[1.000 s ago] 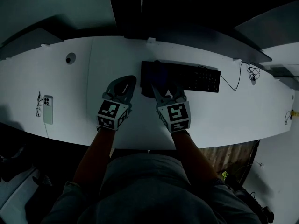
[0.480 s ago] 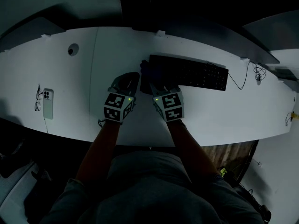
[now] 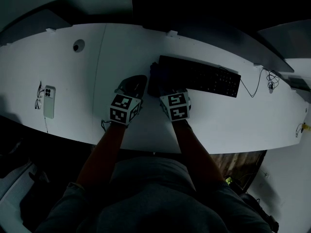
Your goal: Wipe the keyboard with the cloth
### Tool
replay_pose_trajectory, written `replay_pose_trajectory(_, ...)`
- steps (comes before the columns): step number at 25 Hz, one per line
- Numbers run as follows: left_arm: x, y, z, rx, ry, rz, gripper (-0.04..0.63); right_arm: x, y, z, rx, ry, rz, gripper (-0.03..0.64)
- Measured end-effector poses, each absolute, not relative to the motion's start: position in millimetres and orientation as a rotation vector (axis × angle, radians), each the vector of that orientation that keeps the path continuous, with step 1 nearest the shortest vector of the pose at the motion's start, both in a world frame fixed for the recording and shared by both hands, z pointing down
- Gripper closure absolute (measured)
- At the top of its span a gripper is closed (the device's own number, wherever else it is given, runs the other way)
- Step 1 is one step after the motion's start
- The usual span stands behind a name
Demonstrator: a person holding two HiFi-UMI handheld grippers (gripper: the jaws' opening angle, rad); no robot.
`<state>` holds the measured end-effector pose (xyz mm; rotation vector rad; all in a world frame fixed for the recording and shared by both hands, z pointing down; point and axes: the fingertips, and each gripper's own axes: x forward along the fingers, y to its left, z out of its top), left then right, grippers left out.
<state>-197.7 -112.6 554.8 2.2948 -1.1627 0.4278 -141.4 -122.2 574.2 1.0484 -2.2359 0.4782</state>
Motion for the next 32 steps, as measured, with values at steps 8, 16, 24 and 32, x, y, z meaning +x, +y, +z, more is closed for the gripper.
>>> replay_pose_trajectory(8, -179.4, -109.5, 559.9, 2.317, -1.118, 0.441, 0.588, -134.9, -123.3, 576.5, 1.068, -2.210, 0.469, 0.482)
replay_pose_trajectory(16, -169.4, -112.3, 560.2, 2.328, -1.101, 0.434, 0.588, -123.8, -122.4, 576.0, 1.102, -2.182, 0.430, 0.482)
replay_pose_trajectory(24, -153.8, -111.7, 558.2, 2.329, -1.113, 0.450, 0.588, -101.2, -123.2, 576.3, 1.105, -2.173, 0.404, 0.482)
replay_pose_trajectory(32, -135.4, -110.9, 556.6, 2.313, -1.131, 0.457, 0.588, -83.1, -123.2, 576.9, 1.082, -2.176, 0.402, 0.482)
